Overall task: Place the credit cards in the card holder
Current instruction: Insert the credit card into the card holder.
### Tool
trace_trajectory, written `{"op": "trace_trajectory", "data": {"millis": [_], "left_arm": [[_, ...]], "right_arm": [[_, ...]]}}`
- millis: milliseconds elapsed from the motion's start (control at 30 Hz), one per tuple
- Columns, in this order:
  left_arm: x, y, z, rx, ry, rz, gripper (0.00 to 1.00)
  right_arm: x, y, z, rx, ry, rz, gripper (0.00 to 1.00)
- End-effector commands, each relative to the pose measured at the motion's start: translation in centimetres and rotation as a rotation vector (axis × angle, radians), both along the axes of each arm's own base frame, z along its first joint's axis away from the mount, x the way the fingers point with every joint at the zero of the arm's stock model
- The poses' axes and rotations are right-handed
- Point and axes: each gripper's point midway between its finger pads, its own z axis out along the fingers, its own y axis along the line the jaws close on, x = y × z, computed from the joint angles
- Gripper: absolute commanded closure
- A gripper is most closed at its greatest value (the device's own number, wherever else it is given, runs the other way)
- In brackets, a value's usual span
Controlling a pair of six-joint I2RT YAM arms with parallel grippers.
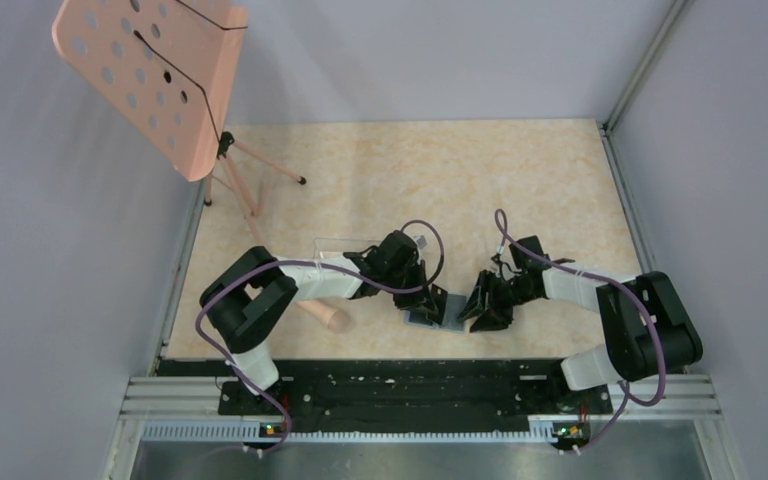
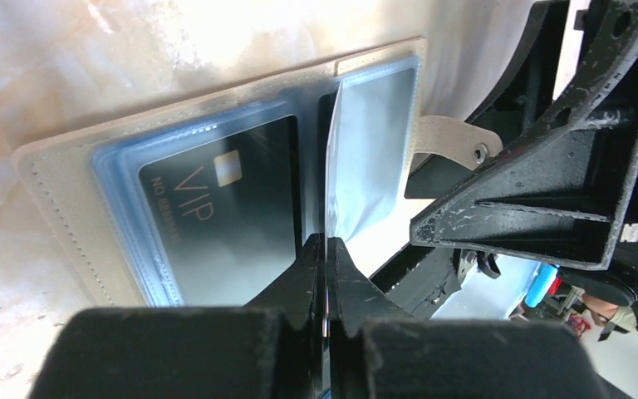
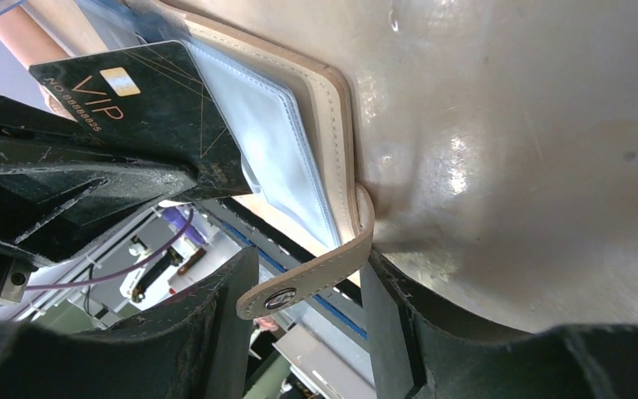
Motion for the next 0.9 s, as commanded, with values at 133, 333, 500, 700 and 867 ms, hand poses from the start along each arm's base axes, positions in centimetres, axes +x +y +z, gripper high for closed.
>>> {"op": "trace_trajectory", "data": {"millis": [133, 333, 500, 700, 867], "left_arm": [[-0.3, 0.4, -0.4, 0.057, 0.071, 0.045, 1.00], [-0.5, 1.2, -0.8, 0.119, 0.108, 0.069, 1.00], [-0.5, 2.1, -0.8, 0.164, 0.108, 0.104, 1.00], [-0.7, 2.4, -1.3, 0.194, 0.122, 0.114, 1.00], [-0.7, 2.3, -1.2, 0.198, 0.119, 0.106, 1.00]], "right_arm": [[0.9, -0.5, -1.0, -0.056, -0.057, 0.014, 0.52], [1.0, -0.5, -1.0, -0.055, -0.060, 0.012, 0.52], [0.9, -0.5, -1.1, -0.056, -0.057, 0.012, 0.52], [0.9, -0.4, -1.1, -0.052, -0.057, 0.011, 0.52], [0.8, -0.4, -1.1, -0.051, -0.056, 0.011, 0.52]]}}
